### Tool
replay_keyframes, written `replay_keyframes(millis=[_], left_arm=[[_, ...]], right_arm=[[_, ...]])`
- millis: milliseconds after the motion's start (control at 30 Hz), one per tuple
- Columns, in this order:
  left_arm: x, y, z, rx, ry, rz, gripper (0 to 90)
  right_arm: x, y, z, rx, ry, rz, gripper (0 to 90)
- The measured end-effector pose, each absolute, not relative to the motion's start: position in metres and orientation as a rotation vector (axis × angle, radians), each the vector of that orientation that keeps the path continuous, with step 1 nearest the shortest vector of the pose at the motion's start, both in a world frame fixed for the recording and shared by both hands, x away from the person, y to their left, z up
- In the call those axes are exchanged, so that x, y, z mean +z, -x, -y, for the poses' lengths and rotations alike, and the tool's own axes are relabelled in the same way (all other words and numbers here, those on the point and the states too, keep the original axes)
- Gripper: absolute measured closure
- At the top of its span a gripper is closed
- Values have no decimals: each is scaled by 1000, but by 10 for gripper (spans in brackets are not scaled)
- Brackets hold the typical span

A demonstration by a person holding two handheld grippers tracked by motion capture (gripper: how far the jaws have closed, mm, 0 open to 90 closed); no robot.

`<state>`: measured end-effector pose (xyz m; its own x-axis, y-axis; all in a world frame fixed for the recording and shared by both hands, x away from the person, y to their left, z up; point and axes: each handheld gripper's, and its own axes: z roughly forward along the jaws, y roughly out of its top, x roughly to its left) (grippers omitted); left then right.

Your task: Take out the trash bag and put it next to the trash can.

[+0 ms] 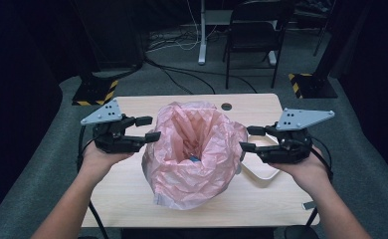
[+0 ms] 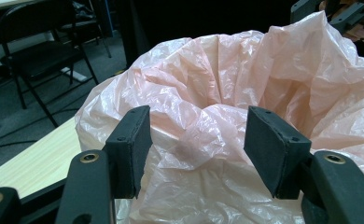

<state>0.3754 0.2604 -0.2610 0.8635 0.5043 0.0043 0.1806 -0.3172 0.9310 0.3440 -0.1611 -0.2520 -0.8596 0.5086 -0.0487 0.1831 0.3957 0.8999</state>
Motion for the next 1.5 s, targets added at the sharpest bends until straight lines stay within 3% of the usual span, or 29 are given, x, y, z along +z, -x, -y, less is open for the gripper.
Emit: replay_keyframes(millis=[867, 1133, 1267, 1500], left_arm=[[-264, -392, -245, 320, -1910, -548, 360], [-268, -394, -246, 317, -1917, -562, 384], [-270, -395, -249, 303, -1921, -569, 423], [-270, -394, -251, 288, -1903, -608, 493]], right_arm=[[-242, -340, 130, 1545, -487, -2422, 383], [-242, -343, 120, 1558, -481, -2434, 364], [-245, -345, 116, 1543, -468, -2455, 410], [-249, -344, 110, 1532, -407, -2497, 599]])
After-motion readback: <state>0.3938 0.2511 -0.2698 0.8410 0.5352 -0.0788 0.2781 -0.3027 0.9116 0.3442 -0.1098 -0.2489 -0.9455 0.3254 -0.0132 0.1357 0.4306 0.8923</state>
